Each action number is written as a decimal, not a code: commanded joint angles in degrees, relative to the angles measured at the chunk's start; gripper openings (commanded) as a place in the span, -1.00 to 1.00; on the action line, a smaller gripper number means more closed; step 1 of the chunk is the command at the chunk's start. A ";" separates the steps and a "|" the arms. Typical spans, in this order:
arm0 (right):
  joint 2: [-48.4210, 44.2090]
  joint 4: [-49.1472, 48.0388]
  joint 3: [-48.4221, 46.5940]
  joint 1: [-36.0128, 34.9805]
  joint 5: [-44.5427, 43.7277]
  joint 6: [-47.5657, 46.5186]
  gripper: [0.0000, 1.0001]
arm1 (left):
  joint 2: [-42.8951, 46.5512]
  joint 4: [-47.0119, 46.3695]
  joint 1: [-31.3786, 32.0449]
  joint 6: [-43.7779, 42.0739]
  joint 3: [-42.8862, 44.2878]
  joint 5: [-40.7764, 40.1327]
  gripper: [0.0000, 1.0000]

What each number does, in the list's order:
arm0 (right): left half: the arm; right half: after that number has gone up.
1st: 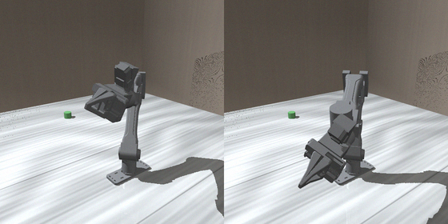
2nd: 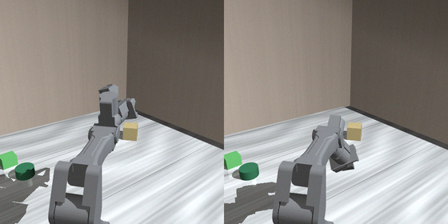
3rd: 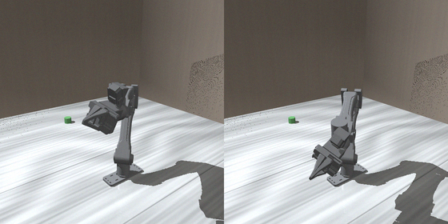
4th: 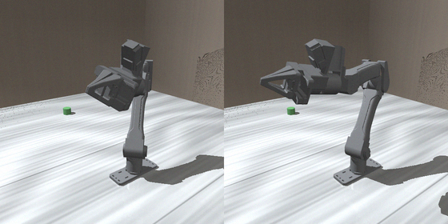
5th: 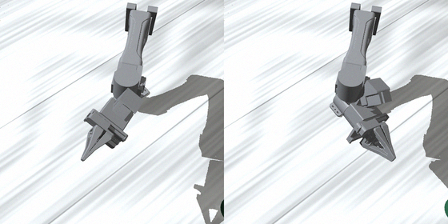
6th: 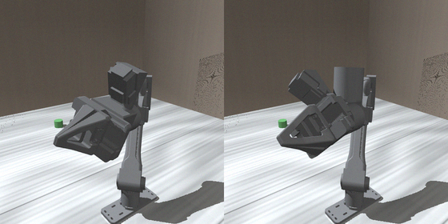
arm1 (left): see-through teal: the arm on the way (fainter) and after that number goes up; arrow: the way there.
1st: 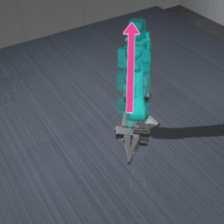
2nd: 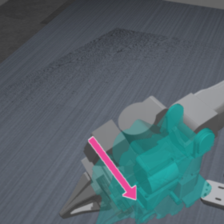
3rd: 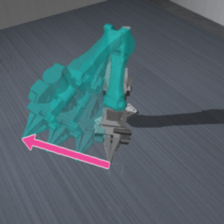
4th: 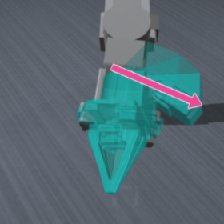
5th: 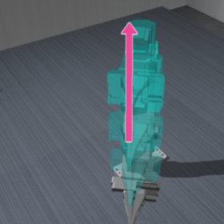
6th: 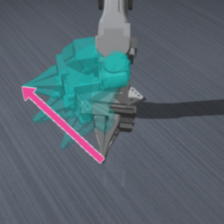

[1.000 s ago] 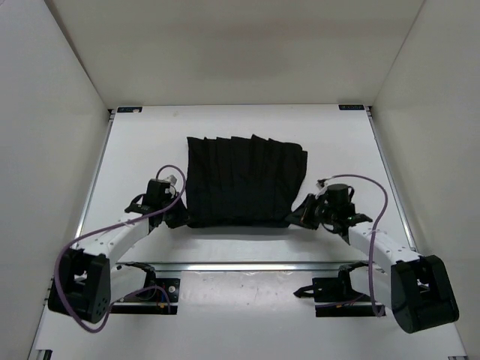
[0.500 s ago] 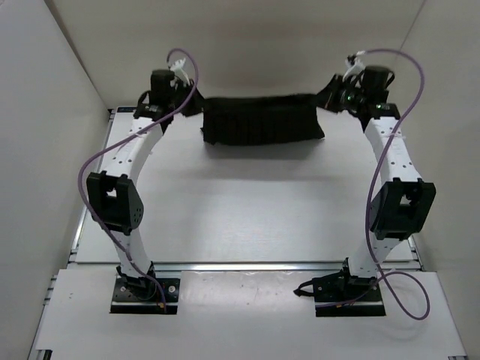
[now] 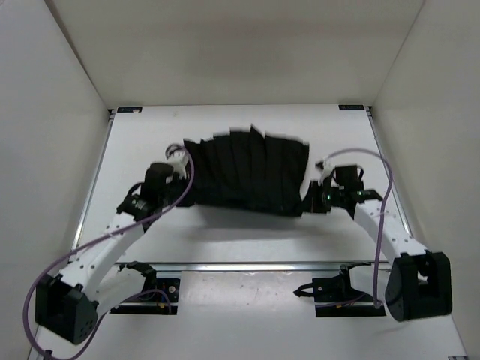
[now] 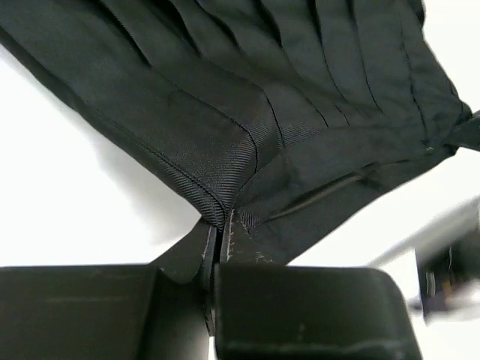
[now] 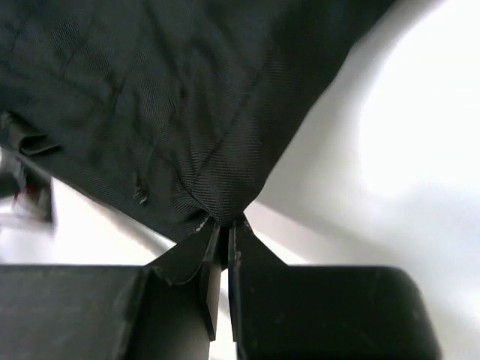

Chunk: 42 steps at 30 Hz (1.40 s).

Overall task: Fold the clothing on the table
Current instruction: Fold the skirt

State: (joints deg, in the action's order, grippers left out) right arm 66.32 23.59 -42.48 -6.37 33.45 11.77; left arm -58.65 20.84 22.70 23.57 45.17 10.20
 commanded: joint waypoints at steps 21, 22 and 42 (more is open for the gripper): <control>39.02 -1.90 -42.37 4.00 9.61 2.73 -1.00 | -36.52 4.03 -14.08 2.80 22.30 3.78 -1.00; 40.71 -0.67 -45.12 4.35 10.31 2.64 -1.00 | -38.53 4.99 -14.43 2.01 26.25 3.87 -1.00; 6.47 5.48 -16.61 4.71 -4.53 -2.63 -1.00 | -8.79 12.10 -2.32 -2.41 10.62 -9.39 -1.00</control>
State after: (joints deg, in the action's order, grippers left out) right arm 76.20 25.06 -68.97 -2.11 34.39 10.24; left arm -76.77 26.11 18.79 20.18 69.17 9.41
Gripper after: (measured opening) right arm 0.023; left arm 0.077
